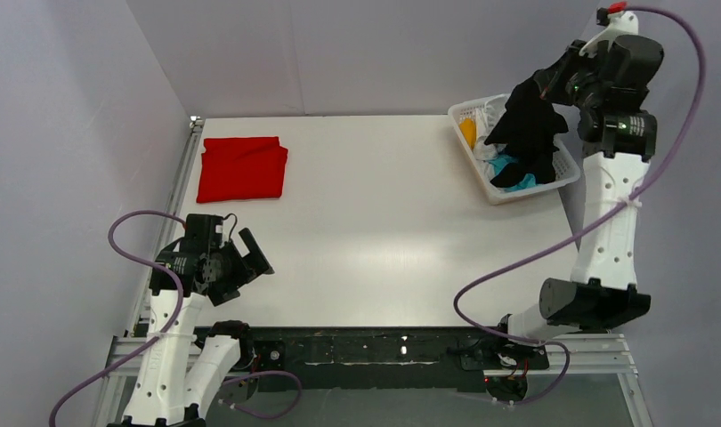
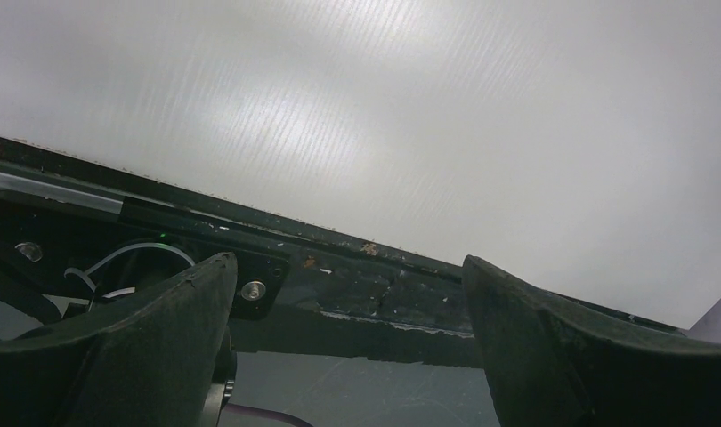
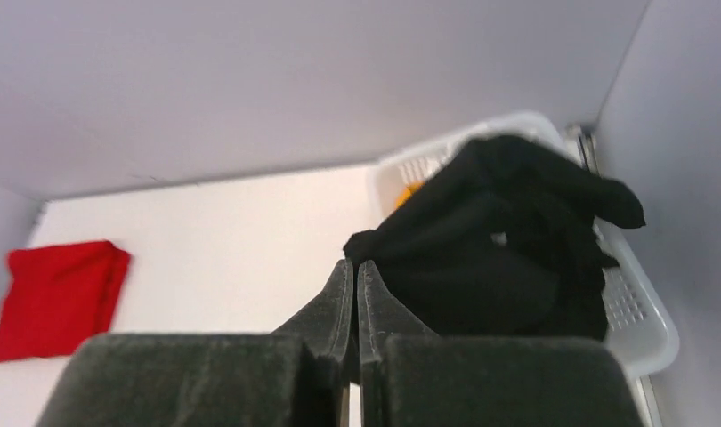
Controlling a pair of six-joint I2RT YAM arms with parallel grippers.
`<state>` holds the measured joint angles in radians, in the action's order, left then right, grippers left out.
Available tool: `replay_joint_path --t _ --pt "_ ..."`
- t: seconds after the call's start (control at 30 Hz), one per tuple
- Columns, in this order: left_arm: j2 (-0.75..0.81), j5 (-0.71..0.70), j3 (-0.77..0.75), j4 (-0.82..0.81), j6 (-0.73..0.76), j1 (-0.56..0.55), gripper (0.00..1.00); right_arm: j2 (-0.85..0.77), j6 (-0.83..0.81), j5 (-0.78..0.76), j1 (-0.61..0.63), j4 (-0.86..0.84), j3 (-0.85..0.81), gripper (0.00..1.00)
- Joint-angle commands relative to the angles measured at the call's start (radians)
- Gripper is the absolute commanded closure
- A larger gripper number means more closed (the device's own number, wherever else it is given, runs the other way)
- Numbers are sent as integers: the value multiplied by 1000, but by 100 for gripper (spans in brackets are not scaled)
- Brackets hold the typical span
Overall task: Fold and stack the t-shirts
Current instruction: Grab crumpled tshirt from bin with the right arm, then move the tshirt to the center of the board
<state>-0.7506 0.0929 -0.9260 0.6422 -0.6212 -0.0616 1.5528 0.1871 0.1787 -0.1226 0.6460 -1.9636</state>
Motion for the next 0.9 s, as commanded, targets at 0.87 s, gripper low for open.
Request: replay_joint_path --t 0.87 --pt "89 22 -22 173 -11 -1 1 -155 313 311 682 -377 -74 99"
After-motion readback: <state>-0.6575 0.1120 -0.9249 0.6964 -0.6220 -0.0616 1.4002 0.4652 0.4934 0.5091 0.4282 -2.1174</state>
